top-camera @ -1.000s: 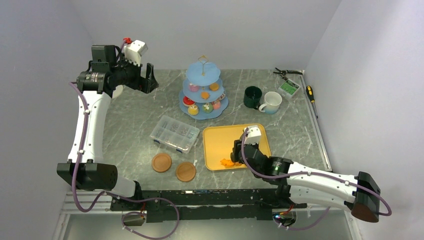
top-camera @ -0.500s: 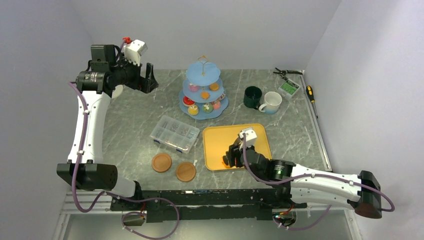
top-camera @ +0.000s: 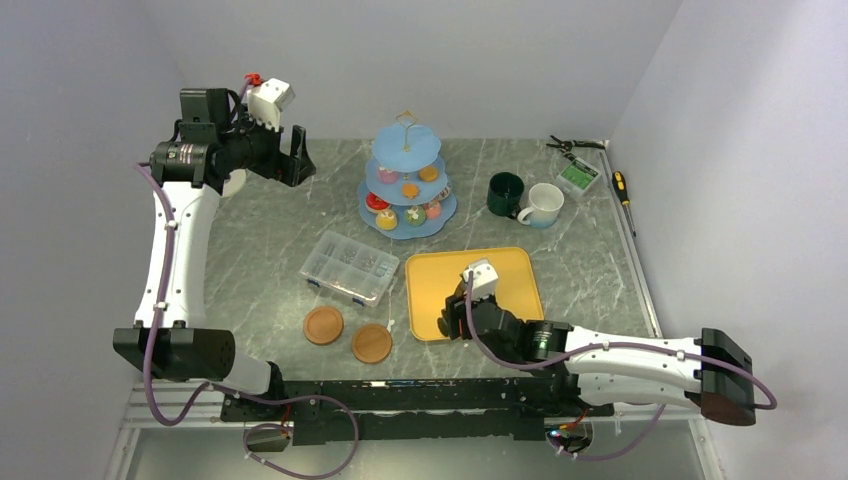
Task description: Serve the afternoon tea
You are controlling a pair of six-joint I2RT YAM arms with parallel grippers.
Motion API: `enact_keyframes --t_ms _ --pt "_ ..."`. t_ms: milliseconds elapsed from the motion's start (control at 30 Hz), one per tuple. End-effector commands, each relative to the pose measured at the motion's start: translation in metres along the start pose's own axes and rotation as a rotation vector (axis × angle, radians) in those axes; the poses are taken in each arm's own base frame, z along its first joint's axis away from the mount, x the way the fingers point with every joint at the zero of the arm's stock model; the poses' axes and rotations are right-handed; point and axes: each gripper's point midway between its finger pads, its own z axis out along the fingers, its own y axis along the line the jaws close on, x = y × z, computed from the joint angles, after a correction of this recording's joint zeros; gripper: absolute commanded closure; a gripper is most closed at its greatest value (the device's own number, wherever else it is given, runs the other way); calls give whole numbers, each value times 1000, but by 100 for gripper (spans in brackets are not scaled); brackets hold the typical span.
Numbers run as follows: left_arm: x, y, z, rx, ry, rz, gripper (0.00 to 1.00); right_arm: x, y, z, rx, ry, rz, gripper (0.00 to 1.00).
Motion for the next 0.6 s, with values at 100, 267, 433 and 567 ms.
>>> enact_keyframes --t_ms 100,267,433,567 --pt "-14 -2 -10 -2 -50 40 7 10 1 3 4 -5 21 43" --pt "-15 -2 -10 -3 -51 41 7 8 4 5 -2 -18 20 49" --pt "-15 -1 -11 -6 -53 46 7 -7 10 8 -9 -61 17 66" --pt "-16 -1 -11 -8 -54 47 7 -50 18 3 -20 -158 -9 70"
